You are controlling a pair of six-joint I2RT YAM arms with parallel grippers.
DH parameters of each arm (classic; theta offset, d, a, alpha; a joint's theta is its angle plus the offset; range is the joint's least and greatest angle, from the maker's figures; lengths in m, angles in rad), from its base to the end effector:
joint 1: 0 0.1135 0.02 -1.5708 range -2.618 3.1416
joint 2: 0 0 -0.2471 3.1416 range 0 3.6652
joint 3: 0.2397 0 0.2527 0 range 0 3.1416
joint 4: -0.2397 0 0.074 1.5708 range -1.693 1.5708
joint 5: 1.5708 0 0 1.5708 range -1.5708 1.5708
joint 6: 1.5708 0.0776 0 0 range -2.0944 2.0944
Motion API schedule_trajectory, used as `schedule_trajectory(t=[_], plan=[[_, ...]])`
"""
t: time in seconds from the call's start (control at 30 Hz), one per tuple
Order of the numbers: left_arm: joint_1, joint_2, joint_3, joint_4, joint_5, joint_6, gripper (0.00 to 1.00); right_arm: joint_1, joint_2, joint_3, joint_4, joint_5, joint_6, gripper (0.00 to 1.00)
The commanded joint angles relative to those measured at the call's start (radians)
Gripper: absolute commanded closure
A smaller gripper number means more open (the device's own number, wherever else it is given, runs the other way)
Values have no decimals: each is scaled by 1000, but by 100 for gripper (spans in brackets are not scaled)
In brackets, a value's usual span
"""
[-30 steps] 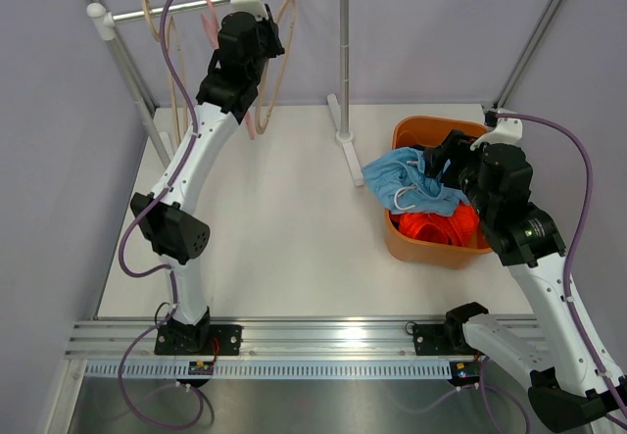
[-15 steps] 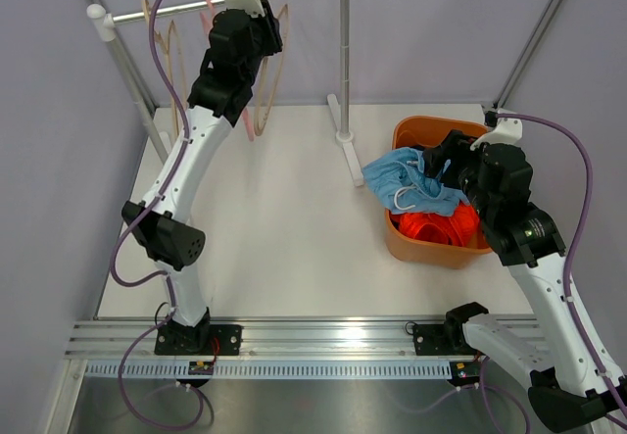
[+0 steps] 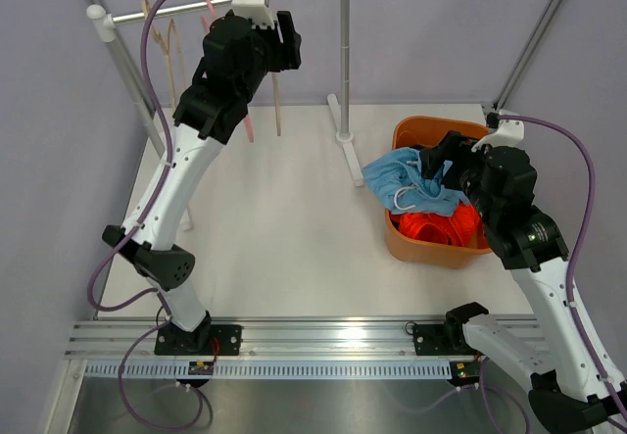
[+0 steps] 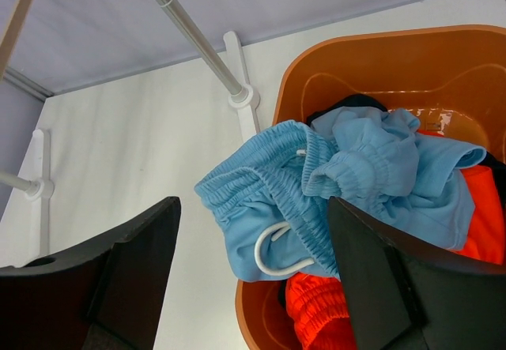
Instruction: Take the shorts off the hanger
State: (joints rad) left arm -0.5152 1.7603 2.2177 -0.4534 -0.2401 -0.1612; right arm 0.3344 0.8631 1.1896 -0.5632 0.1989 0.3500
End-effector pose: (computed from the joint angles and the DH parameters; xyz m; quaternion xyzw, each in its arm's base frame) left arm 0.3656 -0.1858 0.5190 0.0398 0.7046 -0.1537 0.6916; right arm 0.2114 0.0572 0.4016 0.0675 0.7813 0.1331 0.6061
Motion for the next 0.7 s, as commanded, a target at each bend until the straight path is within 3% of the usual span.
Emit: schedule_trajectory(t=[0.0, 0.1, 0.47, 0.67], plan=[[-40, -107, -1, -118, -21, 26, 33, -2, -18, -4, 51, -58, -17, 15], [-92, -205, -103, -181, -37, 31, 26, -3, -33, -19, 75, -76, -5, 1], [-200, -633, -617, -183, 45, -18, 21, -3, -64, -44, 86, -76, 15, 0], [-201, -760, -710, -183, 97, -38, 20, -3, -76, -73, 101, -35, 9, 1]])
